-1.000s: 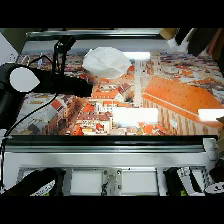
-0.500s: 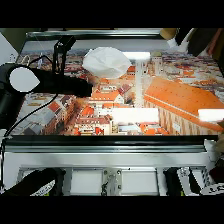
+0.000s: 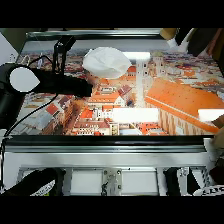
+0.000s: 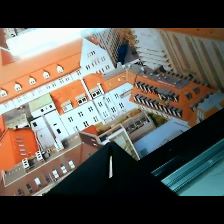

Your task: Fold the clothes and pants, and hang the long-sleeved shirts on hangers.

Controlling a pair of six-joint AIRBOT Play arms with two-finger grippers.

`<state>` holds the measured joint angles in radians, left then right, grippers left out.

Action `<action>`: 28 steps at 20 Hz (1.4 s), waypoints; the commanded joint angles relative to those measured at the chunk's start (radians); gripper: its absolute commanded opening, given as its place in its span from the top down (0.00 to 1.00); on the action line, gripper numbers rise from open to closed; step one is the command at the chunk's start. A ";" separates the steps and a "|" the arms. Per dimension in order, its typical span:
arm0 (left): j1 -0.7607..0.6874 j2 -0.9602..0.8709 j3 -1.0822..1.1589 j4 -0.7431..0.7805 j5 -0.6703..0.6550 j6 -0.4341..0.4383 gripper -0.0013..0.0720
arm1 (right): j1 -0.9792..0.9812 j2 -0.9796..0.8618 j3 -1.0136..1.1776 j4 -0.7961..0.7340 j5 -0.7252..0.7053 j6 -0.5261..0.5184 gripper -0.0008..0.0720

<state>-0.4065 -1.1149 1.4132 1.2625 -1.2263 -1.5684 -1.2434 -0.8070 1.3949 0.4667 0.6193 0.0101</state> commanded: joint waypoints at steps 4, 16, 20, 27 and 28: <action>0.000 0.000 0.000 -0.003 0.027 0.000 0.95 | 0.286 -0.076 0.000 -0.348 0.406 0.303 0.34; -0.001 0.167 -0.213 -0.008 0.188 -0.078 0.95 | 1.407 -0.293 -0.143 -1.114 0.422 0.724 0.34; -0.002 0.200 -0.254 -0.008 0.184 -0.078 0.95 | 1.518 -0.348 -0.179 -1.114 0.431 0.724 0.34; -0.002 0.203 -0.254 -0.007 0.183 -0.078 0.95 | 1.530 -0.363 -0.179 -1.110 0.448 0.724 0.95; -0.002 0.203 -0.254 -0.007 0.183 -0.078 0.95 | 1.530 -0.363 -0.179 -1.110 0.447 0.724 0.94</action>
<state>-0.4088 -0.9134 1.1614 1.2549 -1.0439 -1.6459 0.2798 -1.1664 1.2171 -0.6411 1.0622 0.7303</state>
